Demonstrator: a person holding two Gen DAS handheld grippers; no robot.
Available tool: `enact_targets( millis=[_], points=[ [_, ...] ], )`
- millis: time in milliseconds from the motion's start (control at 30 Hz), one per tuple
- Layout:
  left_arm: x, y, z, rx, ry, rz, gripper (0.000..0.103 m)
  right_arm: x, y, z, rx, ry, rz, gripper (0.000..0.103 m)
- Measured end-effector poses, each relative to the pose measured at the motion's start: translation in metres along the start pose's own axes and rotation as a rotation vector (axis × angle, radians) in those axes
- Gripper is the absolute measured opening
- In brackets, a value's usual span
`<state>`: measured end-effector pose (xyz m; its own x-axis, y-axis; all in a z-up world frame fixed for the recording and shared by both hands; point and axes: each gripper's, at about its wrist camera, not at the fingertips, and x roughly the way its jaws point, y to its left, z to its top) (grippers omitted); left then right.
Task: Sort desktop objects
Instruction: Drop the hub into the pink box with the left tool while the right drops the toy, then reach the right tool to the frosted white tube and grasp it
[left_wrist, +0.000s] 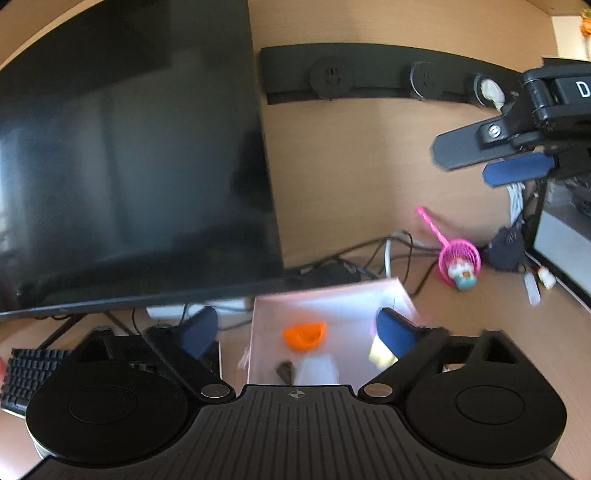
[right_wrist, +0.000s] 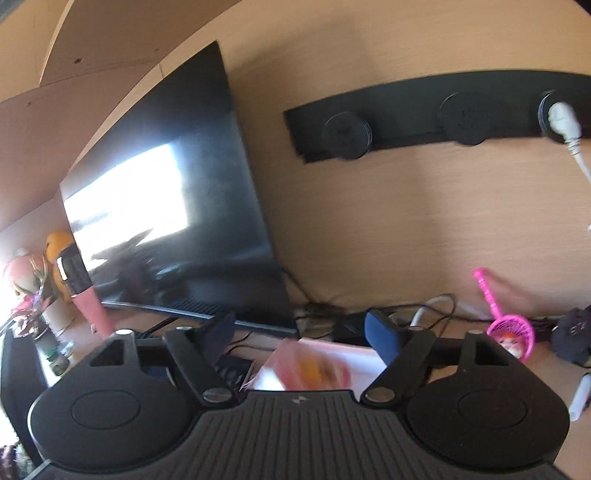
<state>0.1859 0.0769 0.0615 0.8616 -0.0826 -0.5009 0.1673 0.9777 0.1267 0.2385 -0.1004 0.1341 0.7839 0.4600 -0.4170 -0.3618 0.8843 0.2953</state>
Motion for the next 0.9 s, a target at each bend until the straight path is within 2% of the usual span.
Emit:
enact_targets(
  millis=[133, 333, 467, 567, 700, 733, 767, 867, 900],
  points=[
    [0.002, 0.002, -0.042, 0.0, 0.117, -0.04, 0.097, -0.009, -0.014, -0.023, -0.04, 0.012, -0.06, 0.083],
    [0.016, 0.0, -0.107, -0.104, 0.324, -0.016, 0.097, -0.017, -0.044, -0.088, -0.171, 0.104, -0.228, 0.083],
    [0.015, -0.006, -0.115, -0.155, 0.354, -0.018, 0.1, -0.024, -0.079, -0.121, -0.187, 0.17, -0.341, 0.083],
    [0.019, -0.022, -0.115, -0.173, 0.374, -0.047, 0.1, -0.031, -0.105, -0.131, -0.148, 0.199, -0.368, 0.083],
    [0.016, -0.052, -0.113, -0.167, 0.387, -0.101, 0.1, -0.036, -0.129, -0.137, -0.15, 0.182, -0.419, 0.082],
    [0.013, -0.059, -0.112, -0.166, 0.39, -0.129, 0.1, -0.034, -0.131, -0.136, -0.162, 0.172, -0.447, 0.071],
    [0.009, -0.066, -0.11, -0.166, 0.388, -0.152, 0.1, -0.03, -0.136, -0.137, -0.188, 0.165, -0.494, 0.054],
    [-0.005, -0.08, -0.101, -0.148, 0.355, -0.172, 0.1, -0.019, -0.154, -0.139, -0.233, 0.155, -0.627, 0.032],
    [-0.009, -0.083, -0.097, -0.145, 0.344, -0.163, 0.1, -0.013, -0.164, -0.138, -0.22, 0.157, -0.666, 0.029]
  ],
)
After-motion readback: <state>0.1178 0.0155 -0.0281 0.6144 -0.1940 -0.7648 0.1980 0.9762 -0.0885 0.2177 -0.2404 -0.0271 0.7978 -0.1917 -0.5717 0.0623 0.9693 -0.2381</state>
